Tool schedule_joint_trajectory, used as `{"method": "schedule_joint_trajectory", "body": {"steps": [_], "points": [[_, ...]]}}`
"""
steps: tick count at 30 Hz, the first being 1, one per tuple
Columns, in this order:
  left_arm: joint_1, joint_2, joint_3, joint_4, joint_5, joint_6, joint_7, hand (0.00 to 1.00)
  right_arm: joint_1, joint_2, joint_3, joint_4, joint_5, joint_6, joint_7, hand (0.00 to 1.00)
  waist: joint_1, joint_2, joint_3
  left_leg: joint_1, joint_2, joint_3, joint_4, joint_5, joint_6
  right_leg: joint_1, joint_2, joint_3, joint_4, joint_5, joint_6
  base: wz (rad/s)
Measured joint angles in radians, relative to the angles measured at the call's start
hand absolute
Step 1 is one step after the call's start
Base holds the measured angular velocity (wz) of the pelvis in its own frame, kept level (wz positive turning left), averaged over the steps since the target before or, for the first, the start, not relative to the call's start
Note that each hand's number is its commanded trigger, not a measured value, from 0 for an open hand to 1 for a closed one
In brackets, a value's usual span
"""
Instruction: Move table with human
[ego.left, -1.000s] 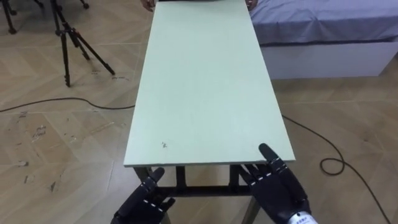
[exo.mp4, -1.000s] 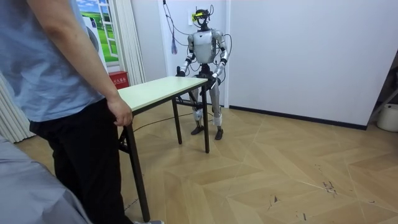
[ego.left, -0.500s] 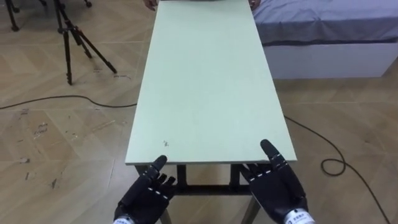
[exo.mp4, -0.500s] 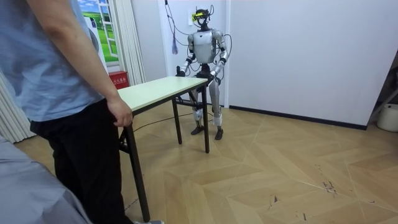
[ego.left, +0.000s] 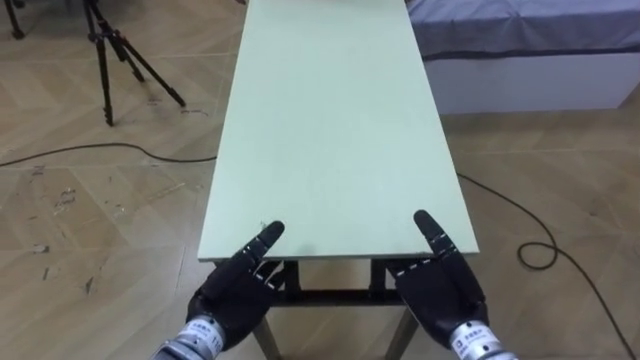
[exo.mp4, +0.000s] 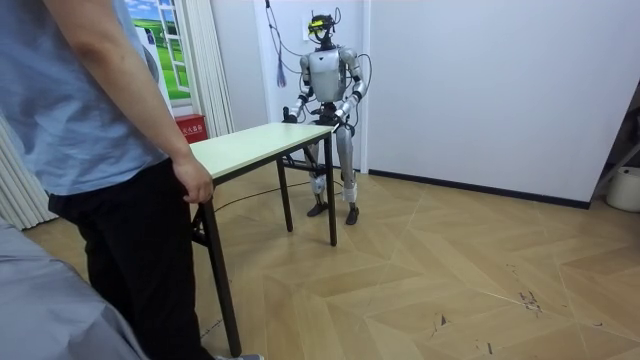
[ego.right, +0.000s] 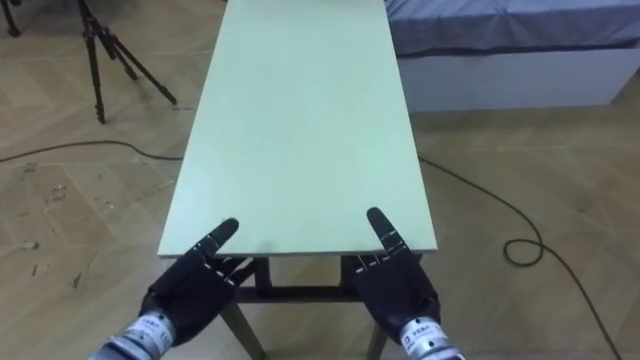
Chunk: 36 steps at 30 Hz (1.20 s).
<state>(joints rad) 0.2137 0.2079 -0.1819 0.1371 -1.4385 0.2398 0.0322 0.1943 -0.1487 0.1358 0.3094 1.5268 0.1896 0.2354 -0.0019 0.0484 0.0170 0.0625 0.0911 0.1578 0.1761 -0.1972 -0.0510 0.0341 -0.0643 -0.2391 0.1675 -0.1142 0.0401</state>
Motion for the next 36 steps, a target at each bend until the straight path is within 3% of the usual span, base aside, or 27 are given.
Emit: {"method": "schedule_joint_trajectory", "body": {"steps": [8,9,10,11,12,13,14,21,25,29,36], "points": [[0.0,0.0,0.0,-0.024,0.0,0.001,0.055,0.0,-0.001,0.005,-0.001,0.001,-0.003,-0.001,0.004,0.0,0.001,0.002,0.0001,0.005,0.0,-0.003,0.002,0.0,0.0,0.002,-0.001,-0.004,0.0,0.001,-0.001,0.0],[-0.001,0.0,0.001,-0.024,-0.002,0.001,0.06,0.04,-0.001,0.006,-0.001,0.001,-0.003,-0.002,0.004,0.0,0.001,0.002,0.0001,0.006,0.0,-0.002,0.003,0.0,0.0,0.002,-0.001,-0.002,0.0,0.001,-0.001,-0.07],[-0.001,-0.001,0.003,-0.025,-0.02,0.001,0.07,0.89,0.0,0.009,-0.001,0.002,-0.003,-0.002,0.004,0.0,0.004,0.002,0.0002,0.01,0.0,0.002,0.002,0.0,0.0,0.003,0.0,0.005,0.001,0.001,-0.001,-0.11],[-0.001,-0.002,0.003,-0.025,-0.03,0.001,0.075,1.0,0.0,0.01,-0.001,0.002,-0.003,-0.002,0.004,0.0,0.006,0.002,0.0003,0.013,0.0,0.005,0.001,0.0,0.0,0.004,0.0,0.009,0.001,0.001,-0.001,-0.15],[-0.001,-0.002,0.005,-0.026,-0.047,0.0,0.085,1.0,0.0,0.011,-0.001,0.003,-0.003,-0.003,0.006,0.0,0.008,0.002,0.0005,0.016,0.0,0.006,-0.001,0.0,0.0,0.005,0.001,0.015,0.002,0.001,-0.001,-0.11],[-0.001,-0.002,0.008,-0.027,-0.067,0.0,0.095,1.0,0.0,0.014,-0.001,0.008,-0.003,-0.003,0.006,0.2,0.009,0.001,0.0008,0.016,0.0,0.006,-0.003,0.0,0.0,0.008,0.001,0.016,0.002,0.001,-0.001,-0.06],[-0.001,-0.002,0.011,-0.027,-0.076,0.0,0.099,1.0,0.0,0.016,-0.001,0.008,-0.003,-0.003,0.006,1.0,0.009,0.0,0.0011,0.017,0.0,0.006,-0.003,0.0,0.0,0.009,0.001,0.017,0.002,0.001,-0.001,-0.03],[0.0,-0.003,0.027,-0.041,-0.151,0.0,0.139,1.0,0.0,0.021,-0.001,0.004,-0.004,0.001,0.005,1.0,0.019,-0.005,0.0015,0.018,0.0,0.005,-0.008,0.0,0.0,0.002,0.005,0.025,0.001,0.0,-0.001,-0.03],[0.0,-0.011,0.027,-0.044,-0.152,0.0,0.202,1.0,0.008,0.029,0.002,0.006,-0.007,0.011,-0.084,1.0,0.038,-0.02,0.0042,0.015,-0.001,0.004,-0.008,0.0,0.0,-0.008,0.005,0.027,-0.001,0.0,-0.001,-0.01],[0.003,-0.022,0.028,-0.044,-0.162,0.0,0.234,1.0,0.016,0.041,0.005,0.006,-0.007,0.013,-0.127,1.0,0.065,-0.022,0.0035,0.022,0.0,-0.001,-0.013,0.0,0.0,-0.011,0.007,0.041,0.001,0.0,-0.001,-0.1],[0.017,-0.023,0.029,-0.043,-0.162,0.0,0.235,1.0,0.016,0.044,0.009,0.006,-0.037,0.008,-0.145,1.0,0.063,-0.027,0.0043,0.045,-0.001,-0.003,-0.029,0.0,0.0,0.002,0.008,0.044,0.0,0.0,-0.001,-0.03]]}}
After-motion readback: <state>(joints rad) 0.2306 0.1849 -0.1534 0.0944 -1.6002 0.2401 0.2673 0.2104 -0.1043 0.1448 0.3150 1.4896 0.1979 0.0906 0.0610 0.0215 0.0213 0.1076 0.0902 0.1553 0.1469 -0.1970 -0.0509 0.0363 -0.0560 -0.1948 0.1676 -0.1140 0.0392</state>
